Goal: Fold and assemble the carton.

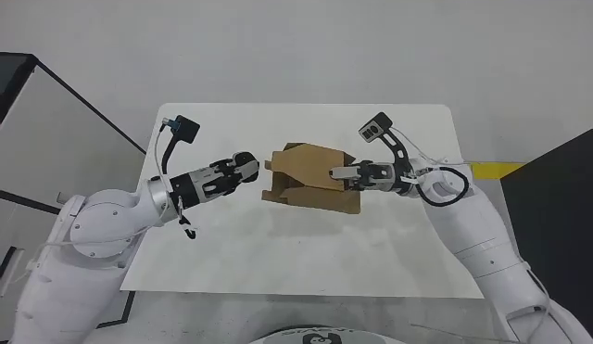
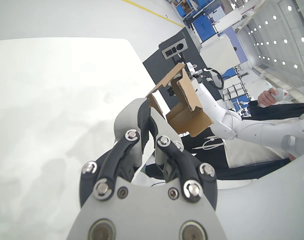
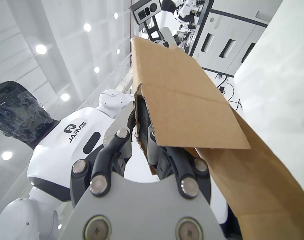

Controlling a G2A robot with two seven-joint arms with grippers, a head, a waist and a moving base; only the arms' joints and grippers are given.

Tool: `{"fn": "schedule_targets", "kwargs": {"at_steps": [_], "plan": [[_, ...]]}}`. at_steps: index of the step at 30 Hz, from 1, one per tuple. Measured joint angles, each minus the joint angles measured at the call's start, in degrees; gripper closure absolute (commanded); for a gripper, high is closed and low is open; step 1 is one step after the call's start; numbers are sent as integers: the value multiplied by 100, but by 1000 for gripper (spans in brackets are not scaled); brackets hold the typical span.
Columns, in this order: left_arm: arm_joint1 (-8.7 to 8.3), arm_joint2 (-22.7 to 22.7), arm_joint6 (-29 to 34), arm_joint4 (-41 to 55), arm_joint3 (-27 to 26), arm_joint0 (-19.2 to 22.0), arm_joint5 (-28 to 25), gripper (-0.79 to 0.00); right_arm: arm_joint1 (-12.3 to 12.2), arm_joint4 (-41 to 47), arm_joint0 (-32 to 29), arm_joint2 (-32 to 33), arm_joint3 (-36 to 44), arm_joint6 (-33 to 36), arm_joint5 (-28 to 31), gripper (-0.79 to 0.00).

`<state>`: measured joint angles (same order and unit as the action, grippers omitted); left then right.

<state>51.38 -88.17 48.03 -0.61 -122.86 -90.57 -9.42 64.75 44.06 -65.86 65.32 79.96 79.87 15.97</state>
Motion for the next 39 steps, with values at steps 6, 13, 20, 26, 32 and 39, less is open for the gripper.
{"fn": "schedule_targets", "kwargs": {"at_steps": [6,13,20,26,32,39], "plan": [[-7,-48,98,30,-89,-15,-45,0,17,-55,82,-48,-70,-43,25,0],[-9,-44,182,143,-103,-22,-91,0,32,-153,107,-103,-37,-175,14,0],[6,234,283,199,-68,83,-98,0,52,-95,131,-174,-18,-61,69,0],[12,298,263,168,-54,223,-83,0,68,-117,183,-277,-12,155,86,0],[7,230,248,162,-25,253,-68,0,72,-154,232,-352,-9,414,77,0],[3,175,228,151,-31,219,-64,0,74,-197,286,-408,-23,605,76,0]]}}
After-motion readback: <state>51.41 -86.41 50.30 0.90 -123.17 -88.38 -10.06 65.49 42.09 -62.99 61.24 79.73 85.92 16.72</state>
